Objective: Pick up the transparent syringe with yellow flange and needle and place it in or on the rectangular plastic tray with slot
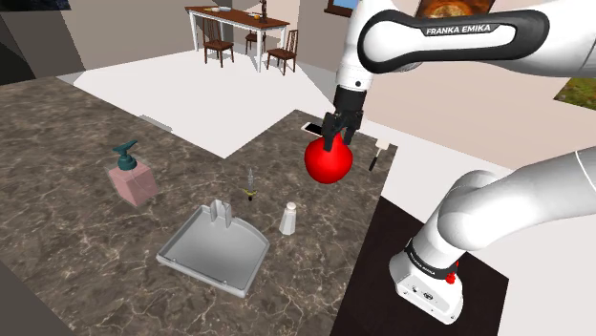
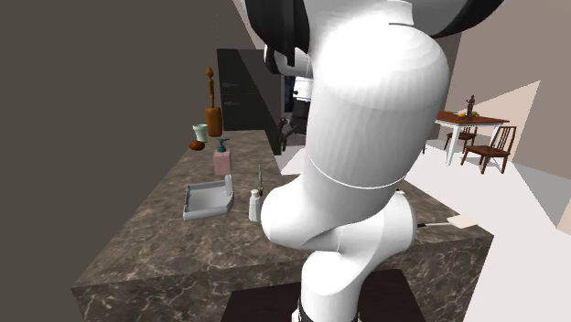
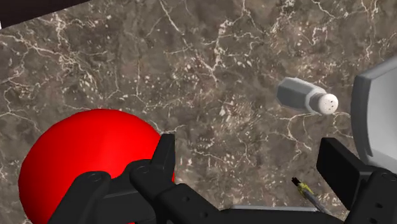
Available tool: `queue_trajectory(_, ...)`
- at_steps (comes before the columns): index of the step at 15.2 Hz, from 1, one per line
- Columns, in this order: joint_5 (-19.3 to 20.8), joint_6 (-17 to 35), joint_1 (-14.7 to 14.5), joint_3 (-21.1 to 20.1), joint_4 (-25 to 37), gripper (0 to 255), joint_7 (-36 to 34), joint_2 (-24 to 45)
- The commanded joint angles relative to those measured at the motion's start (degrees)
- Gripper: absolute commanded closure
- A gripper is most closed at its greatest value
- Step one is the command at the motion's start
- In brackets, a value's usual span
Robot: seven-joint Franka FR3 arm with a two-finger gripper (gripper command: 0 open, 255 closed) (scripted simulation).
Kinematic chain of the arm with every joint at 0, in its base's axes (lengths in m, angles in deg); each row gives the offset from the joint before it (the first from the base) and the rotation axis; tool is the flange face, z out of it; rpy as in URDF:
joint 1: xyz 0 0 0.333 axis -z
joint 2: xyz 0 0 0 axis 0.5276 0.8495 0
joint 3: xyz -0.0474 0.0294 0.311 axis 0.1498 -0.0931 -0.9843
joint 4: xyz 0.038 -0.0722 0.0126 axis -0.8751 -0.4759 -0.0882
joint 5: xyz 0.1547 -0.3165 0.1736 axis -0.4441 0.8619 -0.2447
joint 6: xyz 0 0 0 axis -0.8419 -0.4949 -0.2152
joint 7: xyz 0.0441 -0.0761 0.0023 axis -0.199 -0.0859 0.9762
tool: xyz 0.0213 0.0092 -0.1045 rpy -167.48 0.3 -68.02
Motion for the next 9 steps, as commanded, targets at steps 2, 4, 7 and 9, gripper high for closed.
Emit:
queue_trajectory(2,-2.0,3.5,0.0,-2.9,2.1,0,-6.1,6.1)
queue_trajectory(4,-3.0,5.8,-0.1,-4.6,3.5,0,-10.0,10.2)
queue_trajectory(7,-4.0,9.1,-0.2,-6.9,6.4,0,-15.8,16.7)
queue_trajectory(9,-4.3,11.1,-0.2,-8.2,8.6,0,-19.7,21.2)
